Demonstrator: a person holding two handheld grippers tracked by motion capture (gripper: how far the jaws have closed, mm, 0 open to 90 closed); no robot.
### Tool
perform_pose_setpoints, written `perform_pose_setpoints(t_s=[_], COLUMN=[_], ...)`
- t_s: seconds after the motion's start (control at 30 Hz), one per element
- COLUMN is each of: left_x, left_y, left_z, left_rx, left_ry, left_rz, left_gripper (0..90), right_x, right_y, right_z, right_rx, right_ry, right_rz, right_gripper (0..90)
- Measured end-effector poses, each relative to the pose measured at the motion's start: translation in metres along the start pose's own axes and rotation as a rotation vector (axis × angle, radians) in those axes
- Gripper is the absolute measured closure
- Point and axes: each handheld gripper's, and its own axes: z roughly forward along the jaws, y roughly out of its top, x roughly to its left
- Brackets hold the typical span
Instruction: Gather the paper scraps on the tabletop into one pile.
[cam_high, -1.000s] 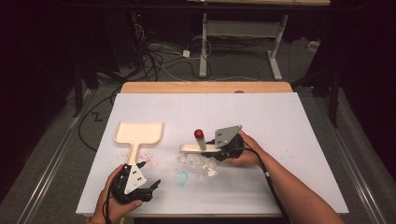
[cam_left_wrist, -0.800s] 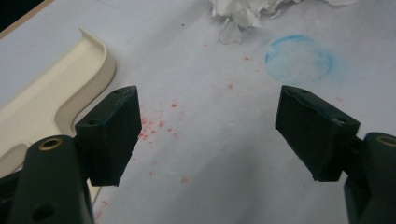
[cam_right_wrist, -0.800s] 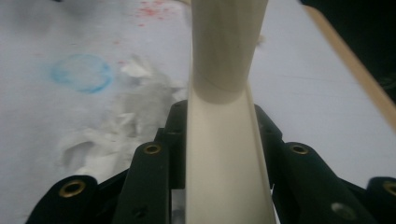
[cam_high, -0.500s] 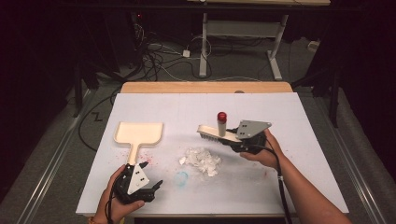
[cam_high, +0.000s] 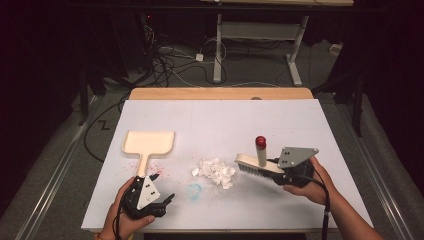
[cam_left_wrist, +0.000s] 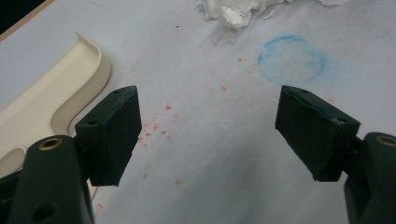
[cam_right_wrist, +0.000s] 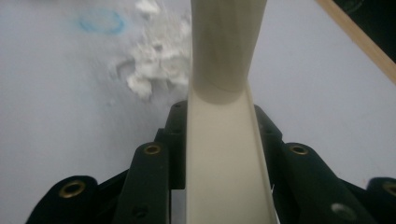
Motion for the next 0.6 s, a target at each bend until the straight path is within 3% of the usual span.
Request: perform_pose_setpoints(t_s=[0.07,0.13,0.2,0.4,0.6], left_x=[0.000,0.000,0.001,0.001,0.001], left_y=[0.001,0.001,0.001,0.001,-0.001], left_z=[0.000,0.001,0.002,0.002,0.000], left_rx=[-0.003,-0.003,-0.003,-0.005,-0.008], left_ry=[-0.002,-0.003,-0.004,-0.006,-0.004], left_rz=[0.001,0.001,0.001,0.003,-0.003], left_gripper=[21.5,21.5,21.5,21.5,21.5], right_x=[0.003,0.006,0.008,0.021,0.028], right_y=[-0.005,-0.006,-0.005,0.014,0.030], right_z=[0.005,0.013,0.017,0.038,0.054], right_rx=[0.031,0.021,0.022,0.031,-0.004], right_ry=[-0.017,0.021,0.024,0.026,0.037], right_rz=[0.005,0.025,0.018,0.005,0.002], right_gripper=[67.7,67.7,67.7,67.7,67.7])
